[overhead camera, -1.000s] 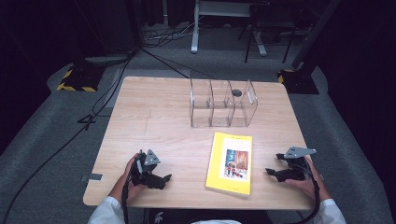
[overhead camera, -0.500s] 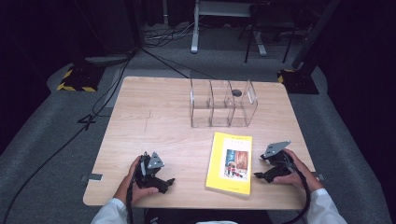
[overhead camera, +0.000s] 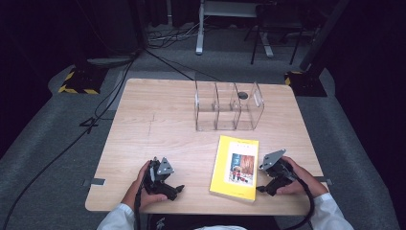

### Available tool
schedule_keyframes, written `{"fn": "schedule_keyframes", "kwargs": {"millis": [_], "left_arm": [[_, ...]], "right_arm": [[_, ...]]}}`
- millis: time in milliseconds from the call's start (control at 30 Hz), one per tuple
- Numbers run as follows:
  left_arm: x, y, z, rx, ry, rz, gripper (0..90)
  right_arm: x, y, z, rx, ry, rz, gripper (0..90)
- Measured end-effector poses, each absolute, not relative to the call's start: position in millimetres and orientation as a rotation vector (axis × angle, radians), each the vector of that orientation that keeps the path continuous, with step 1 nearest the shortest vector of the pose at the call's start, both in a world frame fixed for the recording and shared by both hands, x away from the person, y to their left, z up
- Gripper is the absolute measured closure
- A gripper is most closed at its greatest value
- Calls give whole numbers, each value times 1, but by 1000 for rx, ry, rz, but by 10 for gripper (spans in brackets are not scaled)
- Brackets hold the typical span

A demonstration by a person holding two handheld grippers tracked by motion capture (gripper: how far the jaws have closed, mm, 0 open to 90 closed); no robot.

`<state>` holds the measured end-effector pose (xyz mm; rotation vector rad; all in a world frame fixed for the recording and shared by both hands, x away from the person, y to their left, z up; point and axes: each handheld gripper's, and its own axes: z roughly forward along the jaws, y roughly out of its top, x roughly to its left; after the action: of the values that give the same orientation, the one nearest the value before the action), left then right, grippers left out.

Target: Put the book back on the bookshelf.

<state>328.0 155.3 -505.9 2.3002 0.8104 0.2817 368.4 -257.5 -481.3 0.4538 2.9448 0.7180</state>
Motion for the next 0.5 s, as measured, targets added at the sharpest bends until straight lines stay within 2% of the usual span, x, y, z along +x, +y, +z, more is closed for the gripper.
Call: {"fn": "schedule_keyframes", "kwargs": {"millis": [233, 500], "left_arm": [[328, 136, -506, 2310, 770, 266, 2], [330, 123, -506, 2321, 732, 253, 2]], "right_arm": [[360, -250, -482, 378, 2956, 750, 160], [358, -261, -481, 398, 2895, 930, 263]]}}
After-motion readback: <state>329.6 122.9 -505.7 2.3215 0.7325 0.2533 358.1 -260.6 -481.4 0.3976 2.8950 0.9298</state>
